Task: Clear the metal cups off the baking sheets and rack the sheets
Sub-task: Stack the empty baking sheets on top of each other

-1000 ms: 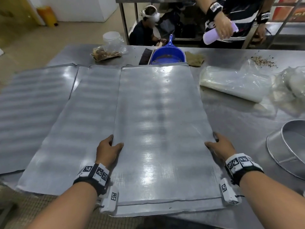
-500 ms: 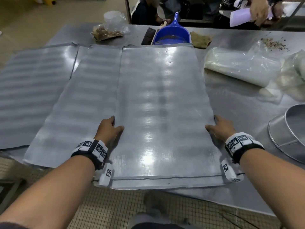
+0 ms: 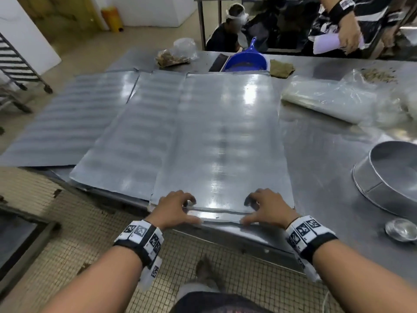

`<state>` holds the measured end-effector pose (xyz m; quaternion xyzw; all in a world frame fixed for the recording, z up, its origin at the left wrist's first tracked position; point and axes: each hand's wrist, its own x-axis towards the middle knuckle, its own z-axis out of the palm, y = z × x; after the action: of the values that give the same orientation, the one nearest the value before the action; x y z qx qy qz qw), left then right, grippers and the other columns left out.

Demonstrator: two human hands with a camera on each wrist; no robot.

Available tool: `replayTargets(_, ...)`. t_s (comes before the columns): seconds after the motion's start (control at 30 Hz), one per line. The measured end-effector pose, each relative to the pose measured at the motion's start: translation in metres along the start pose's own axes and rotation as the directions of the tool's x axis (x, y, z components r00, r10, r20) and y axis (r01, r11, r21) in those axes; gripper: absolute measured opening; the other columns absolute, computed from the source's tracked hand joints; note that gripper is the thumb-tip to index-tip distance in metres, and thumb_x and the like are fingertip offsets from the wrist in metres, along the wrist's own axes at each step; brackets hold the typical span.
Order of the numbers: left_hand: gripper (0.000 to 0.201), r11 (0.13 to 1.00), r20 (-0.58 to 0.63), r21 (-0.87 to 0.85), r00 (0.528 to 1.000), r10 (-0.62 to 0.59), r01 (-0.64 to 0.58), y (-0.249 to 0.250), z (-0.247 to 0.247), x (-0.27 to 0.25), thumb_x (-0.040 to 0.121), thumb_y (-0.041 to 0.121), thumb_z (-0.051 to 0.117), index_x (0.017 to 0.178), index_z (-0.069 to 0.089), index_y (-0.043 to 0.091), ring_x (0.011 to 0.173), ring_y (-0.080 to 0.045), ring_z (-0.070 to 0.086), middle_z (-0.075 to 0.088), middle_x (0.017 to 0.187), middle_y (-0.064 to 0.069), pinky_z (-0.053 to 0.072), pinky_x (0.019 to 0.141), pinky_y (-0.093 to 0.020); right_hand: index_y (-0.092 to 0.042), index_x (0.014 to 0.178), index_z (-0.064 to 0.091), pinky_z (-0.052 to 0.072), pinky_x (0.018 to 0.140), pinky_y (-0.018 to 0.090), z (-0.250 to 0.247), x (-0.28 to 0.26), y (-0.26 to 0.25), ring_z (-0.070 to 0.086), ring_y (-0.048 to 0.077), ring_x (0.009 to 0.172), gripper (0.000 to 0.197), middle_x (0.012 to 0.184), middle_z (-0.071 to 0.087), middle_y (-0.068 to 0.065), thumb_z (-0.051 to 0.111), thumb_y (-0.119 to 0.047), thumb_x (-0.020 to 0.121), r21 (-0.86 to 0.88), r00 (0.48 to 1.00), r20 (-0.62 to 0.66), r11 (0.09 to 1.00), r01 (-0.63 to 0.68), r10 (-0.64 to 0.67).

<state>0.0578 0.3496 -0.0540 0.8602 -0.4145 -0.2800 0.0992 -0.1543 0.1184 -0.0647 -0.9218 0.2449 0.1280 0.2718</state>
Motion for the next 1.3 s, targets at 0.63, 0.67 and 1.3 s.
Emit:
replayTargets(0.63, 0.04, 0.99, -0.097, -0.144, 0.995, -0.02, 0.006, 0.002, 0.013, -0.01, 0.08, 0.055, 0.079, 0.107, 0.073, 0.025, 0.087, -0.007, 0.063, 0.067, 0.097, 0.008, 0.048, 0.072, -0.022, -0.031, 0.088, 0.069, 0.044, 0.069, 0.021, 0.028, -0.025, 0.013, 0.059, 0.008, 0.083, 0.023, 0.09, 0.063, -0.012, 0.071, -0.054, 0.082, 0.222, 0.979, -0.178, 0.973, -0.056, 0.097)
replayTargets(0.67, 0.045, 0.985, -0.132, -0.174, 0.99, -0.04, 0.017, -0.002, 0.008, -0.008, 0.081, 0.054, 0.078, 0.115, 0.071, 0.024, 0.093, -0.01, 0.065, 0.067, 0.104, 0.006, 0.051, 0.076, -0.024, -0.031, 0.092, 0.069, 0.047, 0.077, 0.026, 0.025, -0.02, 0.021, 0.06, 0.013, 0.091, 0.025, 0.097, 0.064, -0.01, 0.071, -0.054, 0.082, 0.237, 0.955, -0.254, 0.968, -0.089, 0.15)
replayTargets(1.3, 0.043, 0.874, -0.177, -0.429, 0.927, -0.33, 0.229, -0.084, -0.03, 0.054, 0.093, 0.054, 0.057, 0.131, 0.056, 0.036, 0.113, -0.032, 0.064, 0.069, 0.124, 0.001, 0.044, 0.106, -0.055, -0.023, 0.12, 0.055, 0.052, 0.096, 0.042, 0.002, 0.031, 0.079, 0.067, 0.028, 0.105, 0.076, 0.116, 0.069, 0.002, 0.084, -0.052, 0.056, 0.587, 0.769, -0.21, 0.707, -0.395, 0.604)
